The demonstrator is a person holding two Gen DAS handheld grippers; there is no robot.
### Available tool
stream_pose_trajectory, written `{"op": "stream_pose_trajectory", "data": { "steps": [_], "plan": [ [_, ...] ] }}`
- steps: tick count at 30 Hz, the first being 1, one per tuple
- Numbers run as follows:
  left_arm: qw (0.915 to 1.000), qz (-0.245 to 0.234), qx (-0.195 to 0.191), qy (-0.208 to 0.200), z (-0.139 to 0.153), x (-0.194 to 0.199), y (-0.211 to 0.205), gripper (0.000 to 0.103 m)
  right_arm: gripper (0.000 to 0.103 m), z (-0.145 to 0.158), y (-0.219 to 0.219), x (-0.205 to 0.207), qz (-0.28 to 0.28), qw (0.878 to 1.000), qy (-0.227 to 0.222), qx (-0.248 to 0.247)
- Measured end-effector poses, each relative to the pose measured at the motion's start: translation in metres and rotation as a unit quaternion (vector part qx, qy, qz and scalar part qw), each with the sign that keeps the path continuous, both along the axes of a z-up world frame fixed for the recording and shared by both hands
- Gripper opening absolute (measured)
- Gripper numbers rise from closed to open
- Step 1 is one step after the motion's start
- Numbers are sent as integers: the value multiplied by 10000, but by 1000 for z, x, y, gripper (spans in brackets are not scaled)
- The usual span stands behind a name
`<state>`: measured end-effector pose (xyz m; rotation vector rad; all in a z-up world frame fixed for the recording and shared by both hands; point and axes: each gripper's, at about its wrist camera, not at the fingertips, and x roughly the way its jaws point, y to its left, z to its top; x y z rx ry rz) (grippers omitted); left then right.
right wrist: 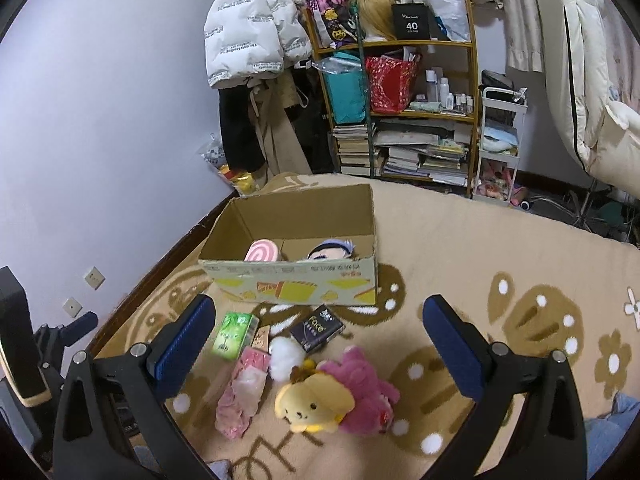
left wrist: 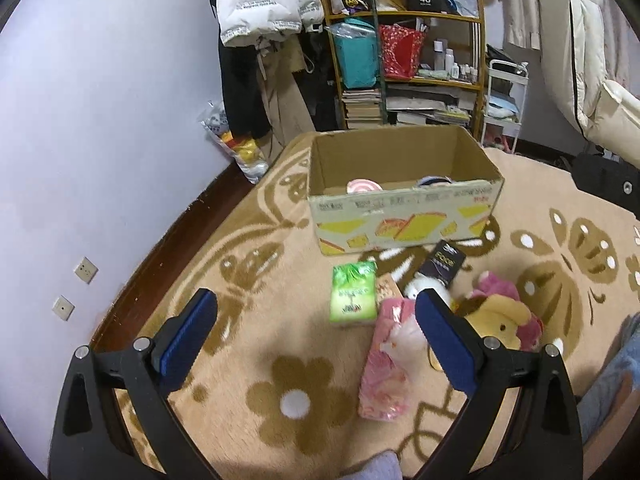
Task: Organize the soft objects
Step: 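Withdraw both grippers from the box toward the remaining plush toys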
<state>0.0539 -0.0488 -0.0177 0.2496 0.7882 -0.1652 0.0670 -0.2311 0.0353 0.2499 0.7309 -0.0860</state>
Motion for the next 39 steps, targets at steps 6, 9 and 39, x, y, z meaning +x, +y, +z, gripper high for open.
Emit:
{"op": "stream_pose_trajectory", "data": {
  "steps": [6, 9, 39],
  "plan": [
    [9998, -78, 87, 132, -13, -7, -6, 98, 103, -9, 6, -5, -42, 9998, 206, 39],
    [9996, -113, 88, 239, -20, -7, -8, 98, 103, -14, 8, -8, -53, 9995, 304, 81],
    [9900, -24, -143, 1403, -82, 23, -18, 98, 101, -91, 3, 20, -43, 9865, 1544, 542]
  ]
}}
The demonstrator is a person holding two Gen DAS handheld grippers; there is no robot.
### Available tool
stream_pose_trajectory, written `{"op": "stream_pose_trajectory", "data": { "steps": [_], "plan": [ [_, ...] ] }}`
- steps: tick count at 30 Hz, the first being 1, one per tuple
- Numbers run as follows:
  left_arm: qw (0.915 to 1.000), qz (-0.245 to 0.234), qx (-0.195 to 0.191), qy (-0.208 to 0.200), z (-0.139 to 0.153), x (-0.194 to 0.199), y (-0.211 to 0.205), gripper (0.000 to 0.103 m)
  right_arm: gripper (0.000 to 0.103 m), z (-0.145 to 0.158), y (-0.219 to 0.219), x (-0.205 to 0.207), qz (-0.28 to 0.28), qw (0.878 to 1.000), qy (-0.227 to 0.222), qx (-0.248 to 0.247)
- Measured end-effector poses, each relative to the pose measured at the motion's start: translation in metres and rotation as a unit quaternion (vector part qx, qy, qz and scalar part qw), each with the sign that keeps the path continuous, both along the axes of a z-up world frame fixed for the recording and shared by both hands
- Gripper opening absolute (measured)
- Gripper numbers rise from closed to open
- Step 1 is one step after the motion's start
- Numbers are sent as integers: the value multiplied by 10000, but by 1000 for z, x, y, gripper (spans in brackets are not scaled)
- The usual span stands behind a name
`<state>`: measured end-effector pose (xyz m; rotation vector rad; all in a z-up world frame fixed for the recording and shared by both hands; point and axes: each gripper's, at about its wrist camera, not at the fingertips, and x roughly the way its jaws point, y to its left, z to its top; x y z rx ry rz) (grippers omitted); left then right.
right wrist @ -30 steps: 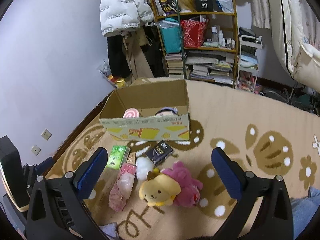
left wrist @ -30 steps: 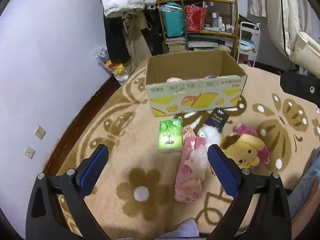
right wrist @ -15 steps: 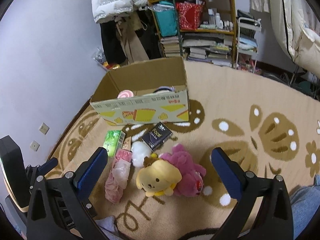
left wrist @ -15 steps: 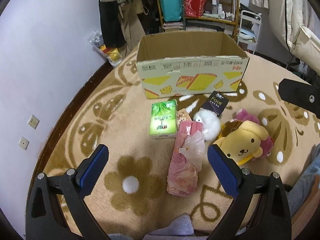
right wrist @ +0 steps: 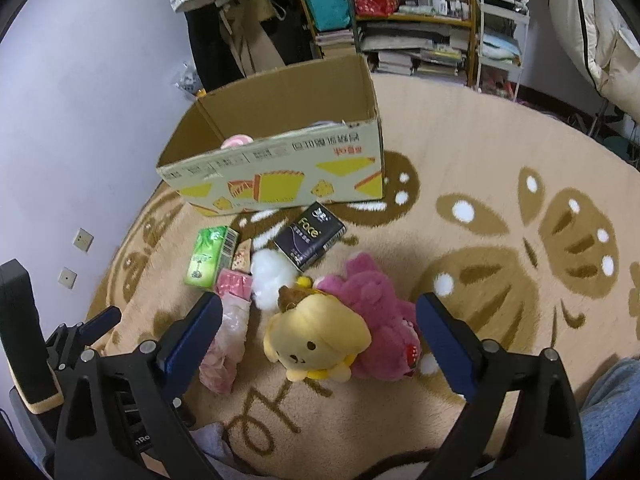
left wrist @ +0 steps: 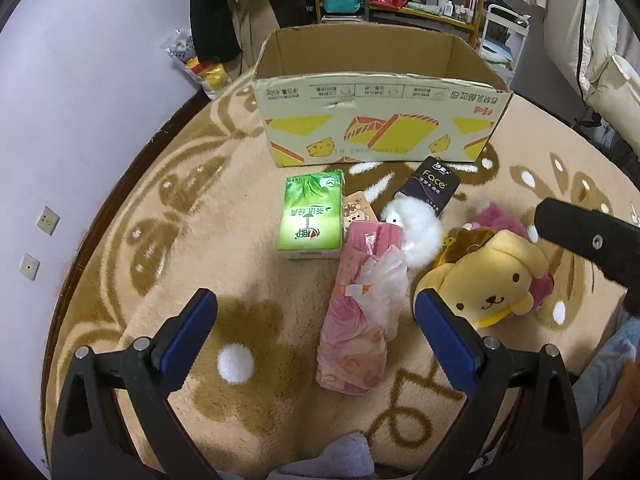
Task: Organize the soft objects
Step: 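Withdraw both grippers from the box toward the remaining plush toys, then grasp the yellow dog plush with the right gripper while the left grasps the pink bundle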
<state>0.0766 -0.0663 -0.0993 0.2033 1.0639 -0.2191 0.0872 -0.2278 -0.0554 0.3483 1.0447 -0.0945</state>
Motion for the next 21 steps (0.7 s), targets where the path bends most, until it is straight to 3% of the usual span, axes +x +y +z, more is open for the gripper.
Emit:
{"op": "stream_pose_trajectory", "data": {
  "steps": [11, 15, 18, 21],
  "plan": [
    [9995, -18, 2, 300, -19, 15, -6, 98, 100, -19, 0, 12, 37, 9996, 263, 80],
    [9992, -13, -44, 405, -26, 20, -8, 98, 94, -27, 2, 15, 97, 9990, 412, 140],
    [9988, -2, -66, 490, -33, 23, -9, 98, 80, -32, 2, 17, 137, 9984, 516, 171],
    [9977, 34, -139, 655, -40, 26, -9, 98, 77, -35, 2, 19, 182, 9978, 586, 234]
  ]
}}
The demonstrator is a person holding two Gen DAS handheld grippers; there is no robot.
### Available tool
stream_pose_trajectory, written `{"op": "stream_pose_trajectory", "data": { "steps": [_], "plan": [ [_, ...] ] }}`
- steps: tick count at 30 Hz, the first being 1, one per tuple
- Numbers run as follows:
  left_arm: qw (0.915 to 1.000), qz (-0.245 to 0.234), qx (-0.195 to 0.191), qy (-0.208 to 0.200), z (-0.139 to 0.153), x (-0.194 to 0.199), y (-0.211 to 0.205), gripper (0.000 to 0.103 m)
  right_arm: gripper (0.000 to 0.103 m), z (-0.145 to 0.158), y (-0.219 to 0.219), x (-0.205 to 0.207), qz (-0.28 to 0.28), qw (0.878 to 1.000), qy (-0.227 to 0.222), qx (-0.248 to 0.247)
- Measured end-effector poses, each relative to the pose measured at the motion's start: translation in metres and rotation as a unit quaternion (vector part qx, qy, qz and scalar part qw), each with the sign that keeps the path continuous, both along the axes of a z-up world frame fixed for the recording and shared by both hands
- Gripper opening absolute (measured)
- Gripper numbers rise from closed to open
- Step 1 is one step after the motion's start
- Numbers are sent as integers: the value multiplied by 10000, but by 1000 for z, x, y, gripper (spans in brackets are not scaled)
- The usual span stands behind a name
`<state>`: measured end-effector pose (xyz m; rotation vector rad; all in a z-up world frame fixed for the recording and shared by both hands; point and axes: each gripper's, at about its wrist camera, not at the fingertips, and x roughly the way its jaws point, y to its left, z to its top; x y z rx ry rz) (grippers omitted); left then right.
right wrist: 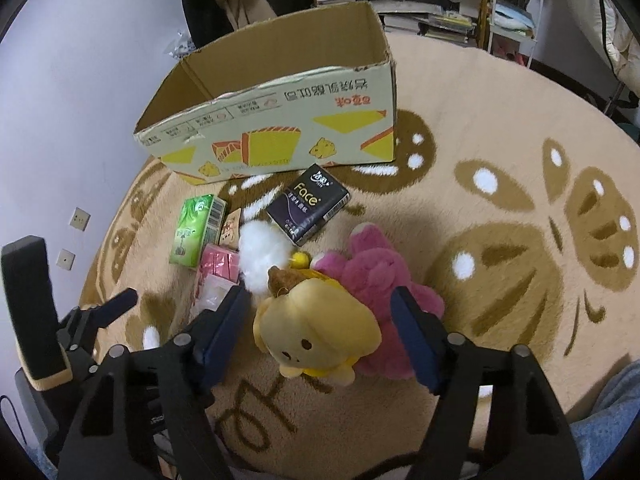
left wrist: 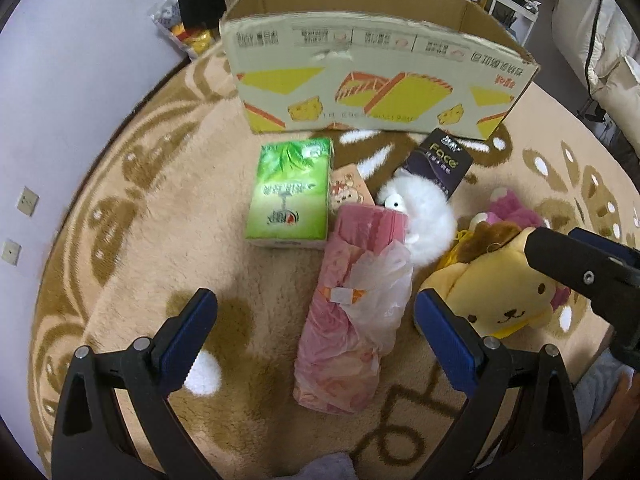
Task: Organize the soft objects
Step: 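Grasp the yellow dog plush with the right gripper while the left grasps the pink bundle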
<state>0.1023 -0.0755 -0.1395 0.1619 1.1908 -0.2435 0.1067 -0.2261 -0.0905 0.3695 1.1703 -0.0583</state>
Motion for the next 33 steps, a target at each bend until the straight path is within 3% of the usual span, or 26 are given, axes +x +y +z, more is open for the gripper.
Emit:
{"op": "stream_pose_trajectory", "data": {
  "steps": [13, 15, 18, 19, 20, 26, 33],
  "plan": [
    [9996, 43, 34, 262, -24, 12, -6, 98, 76, -18, 1, 9, 37, 9994, 232, 271],
    [9996, 70, -10, 279, -28, 14, -5, 97, 67, -18, 3, 11, 129, 9995, 183, 230],
    [9991, 99, -74, 416, -35, 17, -5, 85, 58, -17, 10, 13, 327, 9993, 167, 71],
    [9988, 91, -103, 479, -38, 18, -5, 82, 48, -18, 11, 13, 354, 9992, 174, 109],
    [9987, 78, -104, 503, -39, 17, -6, 75, 45, -19, 12, 13, 384, 9990, 198, 146],
    [9992, 158, -91, 361, -35, 13, -3, 56, 38, -14, 13, 12, 408, 9991, 129, -19],
    [9999, 29, -121, 42, -15, -5, -6, 29, 37, 15, 2, 6, 168, 9984, -546, 0]
  ]
}}
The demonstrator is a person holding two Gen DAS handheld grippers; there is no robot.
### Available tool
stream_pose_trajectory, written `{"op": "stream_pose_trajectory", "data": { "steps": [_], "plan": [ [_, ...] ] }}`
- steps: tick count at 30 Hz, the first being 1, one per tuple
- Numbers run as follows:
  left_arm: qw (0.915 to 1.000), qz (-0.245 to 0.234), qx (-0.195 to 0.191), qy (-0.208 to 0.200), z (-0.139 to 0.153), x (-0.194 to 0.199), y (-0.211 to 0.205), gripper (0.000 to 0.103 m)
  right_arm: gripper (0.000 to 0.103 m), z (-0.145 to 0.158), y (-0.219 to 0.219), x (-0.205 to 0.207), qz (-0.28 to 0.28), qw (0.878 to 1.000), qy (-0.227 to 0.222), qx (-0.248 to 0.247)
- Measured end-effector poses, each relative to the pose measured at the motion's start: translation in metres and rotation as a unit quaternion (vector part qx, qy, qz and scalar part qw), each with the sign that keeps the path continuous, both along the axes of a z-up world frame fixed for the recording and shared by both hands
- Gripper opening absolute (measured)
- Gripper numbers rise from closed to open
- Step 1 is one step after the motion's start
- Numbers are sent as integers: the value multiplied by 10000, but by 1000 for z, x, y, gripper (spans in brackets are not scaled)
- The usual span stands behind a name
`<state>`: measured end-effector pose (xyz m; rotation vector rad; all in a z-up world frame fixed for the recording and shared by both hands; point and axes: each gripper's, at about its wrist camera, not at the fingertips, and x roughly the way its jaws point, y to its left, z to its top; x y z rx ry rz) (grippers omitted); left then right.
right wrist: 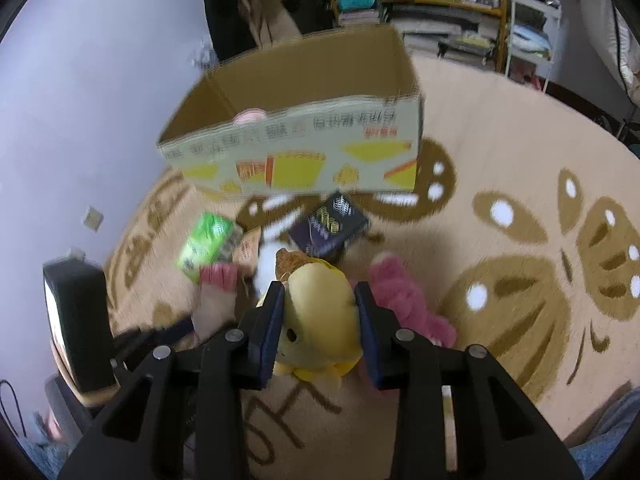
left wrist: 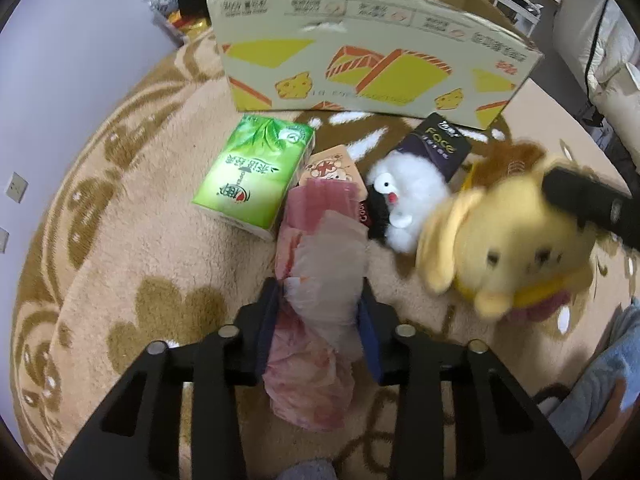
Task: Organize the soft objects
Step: 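Grasp the yellow dog plush with the right gripper while the left grasps the pink bundle, then carry the yellow dog and pink bundle over the box and release both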
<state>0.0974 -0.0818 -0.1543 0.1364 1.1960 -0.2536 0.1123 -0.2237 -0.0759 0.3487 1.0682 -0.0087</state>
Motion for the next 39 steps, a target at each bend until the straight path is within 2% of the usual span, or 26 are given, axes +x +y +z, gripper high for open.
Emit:
{"op": "stream_pose_trajectory", "data": {
  "steps": [3, 10, 15, 25, 39],
  "plan": [
    [9999, 15, -11, -132, 8, -4, 2, 23, 37, 12, -4, -1, -90, 9996, -258, -8],
    [9993, 188, -144, -272, 22, -9, 12, 18, 37, 30, -7, -5, -138, 9980, -620, -33],
    [9970, 180, -212, -719, 43, -19, 14, 17, 37, 44, -6, -9, -135, 9957, -918, -30],
    [9876, -6, -219, -1553, 85, -26, 15, 16, 37, 76, -15, -9, -283, 9868, -1590, -128],
    [9715, 2, -101, -2368, 132, 12, 8, 16, 37, 98, -26, 15, -281, 9794, -1947, -449]
  ]
}}
